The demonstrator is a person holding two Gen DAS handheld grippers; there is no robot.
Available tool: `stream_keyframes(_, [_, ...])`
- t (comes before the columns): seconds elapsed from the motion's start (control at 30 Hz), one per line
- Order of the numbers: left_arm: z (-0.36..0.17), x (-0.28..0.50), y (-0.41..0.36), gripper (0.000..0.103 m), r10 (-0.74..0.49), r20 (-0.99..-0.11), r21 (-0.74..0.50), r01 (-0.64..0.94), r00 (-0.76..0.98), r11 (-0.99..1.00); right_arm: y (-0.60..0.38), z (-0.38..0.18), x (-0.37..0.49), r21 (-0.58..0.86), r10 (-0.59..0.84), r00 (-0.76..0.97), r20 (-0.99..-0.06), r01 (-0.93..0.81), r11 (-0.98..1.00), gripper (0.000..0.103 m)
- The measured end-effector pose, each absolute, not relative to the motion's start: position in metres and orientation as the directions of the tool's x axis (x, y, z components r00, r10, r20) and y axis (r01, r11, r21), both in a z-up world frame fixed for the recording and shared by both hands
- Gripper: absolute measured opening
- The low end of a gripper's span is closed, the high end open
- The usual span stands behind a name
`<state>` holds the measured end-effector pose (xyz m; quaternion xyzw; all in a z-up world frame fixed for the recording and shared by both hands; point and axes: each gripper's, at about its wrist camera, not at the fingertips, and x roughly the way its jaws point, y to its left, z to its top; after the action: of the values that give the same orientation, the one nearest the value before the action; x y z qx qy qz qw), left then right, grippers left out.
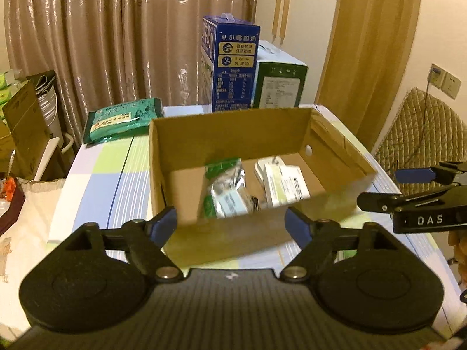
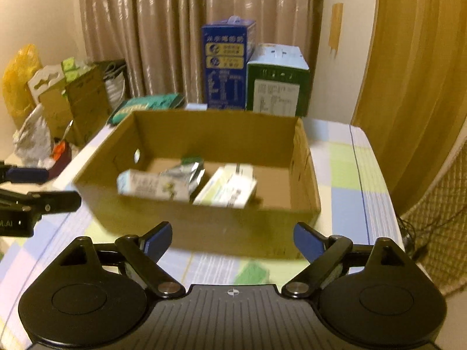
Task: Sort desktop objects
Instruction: 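Withdraw both tools from the box toward the remaining items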
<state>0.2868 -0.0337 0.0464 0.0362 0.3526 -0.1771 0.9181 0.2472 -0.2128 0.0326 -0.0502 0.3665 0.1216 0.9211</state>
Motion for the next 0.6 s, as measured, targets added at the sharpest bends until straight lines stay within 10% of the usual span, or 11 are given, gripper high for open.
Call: stream_keyframes(0.6, [0.04, 0.156, 0.003, 0.096, -0.249, -0.68, -0.065, 0.282, 0.69, 0.957, -0.209, 0.034, 0.128, -0.004, 0.134, 0.682, -0.719, -0.197, 0.98, 0.097])
